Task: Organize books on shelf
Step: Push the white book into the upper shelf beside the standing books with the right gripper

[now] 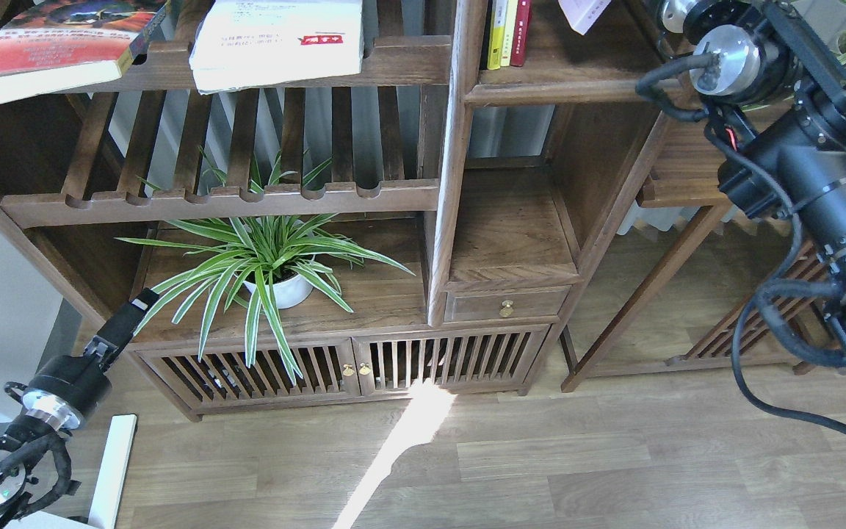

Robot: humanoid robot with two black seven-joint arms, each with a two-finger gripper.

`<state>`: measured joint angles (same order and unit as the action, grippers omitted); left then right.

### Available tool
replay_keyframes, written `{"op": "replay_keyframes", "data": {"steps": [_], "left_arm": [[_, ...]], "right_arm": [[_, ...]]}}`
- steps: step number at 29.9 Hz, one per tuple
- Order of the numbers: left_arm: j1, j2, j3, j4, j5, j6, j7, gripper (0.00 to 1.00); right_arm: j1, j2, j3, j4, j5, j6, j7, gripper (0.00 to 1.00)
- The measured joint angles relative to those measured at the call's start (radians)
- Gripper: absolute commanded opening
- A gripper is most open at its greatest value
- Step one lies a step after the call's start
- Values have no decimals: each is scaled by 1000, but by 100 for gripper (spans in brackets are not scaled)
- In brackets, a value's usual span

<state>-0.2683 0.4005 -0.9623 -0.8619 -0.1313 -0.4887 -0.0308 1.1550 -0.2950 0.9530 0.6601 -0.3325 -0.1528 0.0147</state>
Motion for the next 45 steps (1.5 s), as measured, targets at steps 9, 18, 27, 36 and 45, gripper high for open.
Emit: {"op": "replay_keyframes", "data": {"steps": [9,18,27,36,45], "left_arm": [[0,-6,2,-1,5,0,0,98],[-2,-3,-8,-5,5,0,0,98],[-2,1,-10,-11,5,0,0,98],[3,7,-15,-23,5,0,-3,98],[8,8,-21,-23,3,0,-9,98]], "right_arm": [[39,62,-19,-137,-36,31,62,4],[44,108,-43,-179,-39,32,66,4],[113,144,-56,-265,-40,31,89,5],[104,155,-91,-283,-39,31,112,9],[83,162,-122,-284,-39,30,127,10]]}}
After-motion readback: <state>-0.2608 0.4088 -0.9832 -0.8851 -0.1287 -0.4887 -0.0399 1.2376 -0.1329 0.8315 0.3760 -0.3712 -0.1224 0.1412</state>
